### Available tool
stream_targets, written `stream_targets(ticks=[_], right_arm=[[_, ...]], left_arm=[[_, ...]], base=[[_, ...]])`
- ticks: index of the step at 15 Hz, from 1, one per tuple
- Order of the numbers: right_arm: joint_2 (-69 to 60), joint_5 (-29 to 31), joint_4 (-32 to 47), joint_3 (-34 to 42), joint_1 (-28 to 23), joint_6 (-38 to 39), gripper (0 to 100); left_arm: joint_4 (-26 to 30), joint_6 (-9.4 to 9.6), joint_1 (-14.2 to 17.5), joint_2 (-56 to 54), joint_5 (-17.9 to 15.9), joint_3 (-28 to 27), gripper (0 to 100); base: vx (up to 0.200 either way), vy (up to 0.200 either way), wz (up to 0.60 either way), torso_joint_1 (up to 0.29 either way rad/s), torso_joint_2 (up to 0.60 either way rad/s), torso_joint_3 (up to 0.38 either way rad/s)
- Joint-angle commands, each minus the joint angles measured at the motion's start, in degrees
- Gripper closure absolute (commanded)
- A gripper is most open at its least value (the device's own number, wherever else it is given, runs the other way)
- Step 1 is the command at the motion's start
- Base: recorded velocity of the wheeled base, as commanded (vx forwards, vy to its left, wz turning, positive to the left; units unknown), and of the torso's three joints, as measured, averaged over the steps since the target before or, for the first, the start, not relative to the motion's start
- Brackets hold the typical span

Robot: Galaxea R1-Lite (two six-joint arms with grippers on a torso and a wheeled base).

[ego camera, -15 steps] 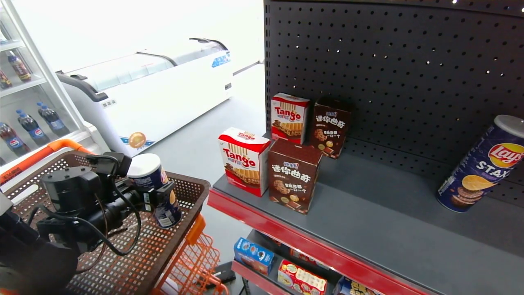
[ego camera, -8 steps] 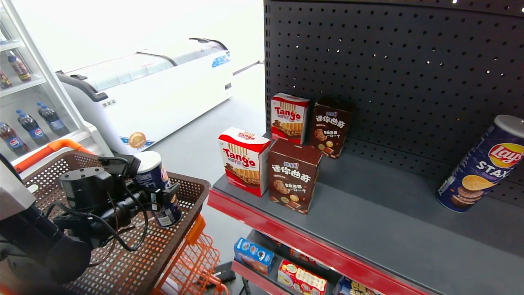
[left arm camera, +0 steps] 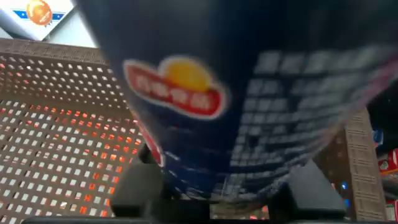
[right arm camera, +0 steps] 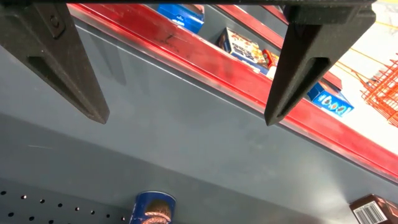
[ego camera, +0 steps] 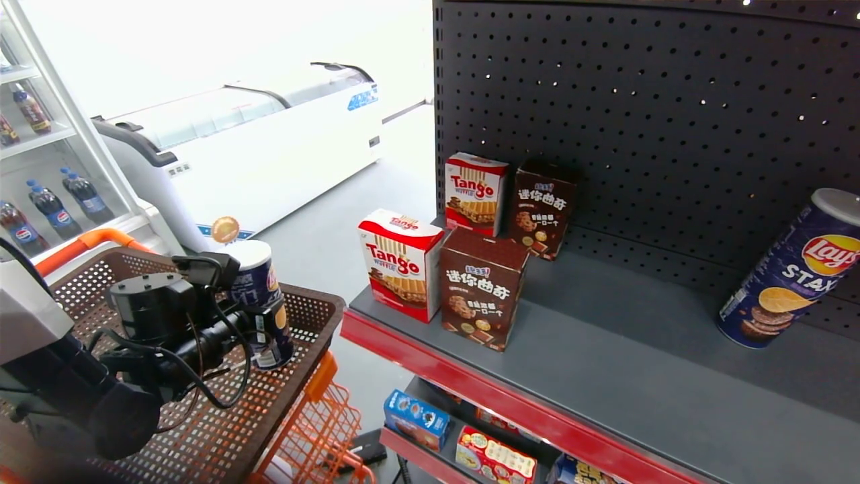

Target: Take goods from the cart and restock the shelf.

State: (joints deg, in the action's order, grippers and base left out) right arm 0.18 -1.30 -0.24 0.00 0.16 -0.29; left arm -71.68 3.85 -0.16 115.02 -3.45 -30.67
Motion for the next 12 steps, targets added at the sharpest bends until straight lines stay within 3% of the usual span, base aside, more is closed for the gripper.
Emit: stream_targets(ticks=[1, 8, 10, 11, 12], right_arm=[[0.1, 0.0, 0.0, 0.0, 0.0, -0.1, 0], [0.1, 0.0, 0.0, 0.0, 0.0, -0.1, 0], [0.1, 0.0, 0.0, 0.0, 0.0, 0.0, 0], [0.0, 0.0, 0.0, 0.0, 0.0, -0.1, 0], [0.1, 0.0, 0.0, 0.0, 0.0, -0.1, 0]], left_arm=[[0.3, 0.01, -1.4, -3.1, -0.1, 0.2, 100], [8.0, -0.51, -5.6, -20.2, -0.4, 1.8, 100], [9.2, -0.42, -8.2, -24.4, -0.3, 1.8, 100], [12.0, -0.34, -10.7, -27.5, 0.2, 1.6, 100], [14.6, -0.34, -11.3, -29.1, 0.2, 1.4, 100]], base=[[0.0, 0.0, 0.0, 0.0, 0.0, 0.0], [0.0, 0.0, 0.0, 0.0, 0.0, 0.0], [0.0, 0.0, 0.0, 0.0, 0.0, 0.0], [0.0, 0.0, 0.0, 0.0, 0.0, 0.0], [0.0, 0.0, 0.0, 0.0, 0.0, 0.0]])
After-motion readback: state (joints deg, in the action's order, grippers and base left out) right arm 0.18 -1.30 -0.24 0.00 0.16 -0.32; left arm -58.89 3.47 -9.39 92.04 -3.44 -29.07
